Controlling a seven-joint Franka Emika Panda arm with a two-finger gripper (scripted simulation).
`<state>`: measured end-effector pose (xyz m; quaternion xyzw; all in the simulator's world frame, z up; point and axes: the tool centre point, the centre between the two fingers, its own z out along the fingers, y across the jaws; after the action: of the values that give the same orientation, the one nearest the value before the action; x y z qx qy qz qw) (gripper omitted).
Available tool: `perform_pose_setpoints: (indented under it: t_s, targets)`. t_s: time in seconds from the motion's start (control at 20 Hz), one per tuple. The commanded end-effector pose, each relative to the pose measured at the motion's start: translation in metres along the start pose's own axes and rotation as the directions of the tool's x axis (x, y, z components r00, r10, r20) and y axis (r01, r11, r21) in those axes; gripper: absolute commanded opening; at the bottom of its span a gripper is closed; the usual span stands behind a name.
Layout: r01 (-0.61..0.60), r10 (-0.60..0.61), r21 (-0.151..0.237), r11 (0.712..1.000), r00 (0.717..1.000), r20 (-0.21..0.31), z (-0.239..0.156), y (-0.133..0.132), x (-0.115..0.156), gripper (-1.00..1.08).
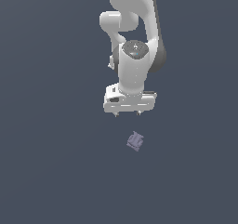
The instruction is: Pick up the object and move it to a goal position.
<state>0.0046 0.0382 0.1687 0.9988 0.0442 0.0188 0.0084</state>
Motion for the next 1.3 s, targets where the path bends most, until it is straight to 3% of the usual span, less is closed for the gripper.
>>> perform_pose_setpoints:
  t_s: [0.0,0.65,1.0,1.25]
  targets:
    - [0.009,-0.009,-0.004,1.0,1.0,-0.003,0.001,-0.003,0.001,1.0]
    - [-0.039,0.039,-0.001,0.999,0.999,0.001,0.005,-0.004,0.006,1.0]
    - [-0.149,0.149,0.004,0.989,0.989,0.008,0.017,-0.009,0.019,1.0]
    - [-0.266,0.266,0.006,0.964,0.964,0.016,0.03,-0.014,0.032,1.0]
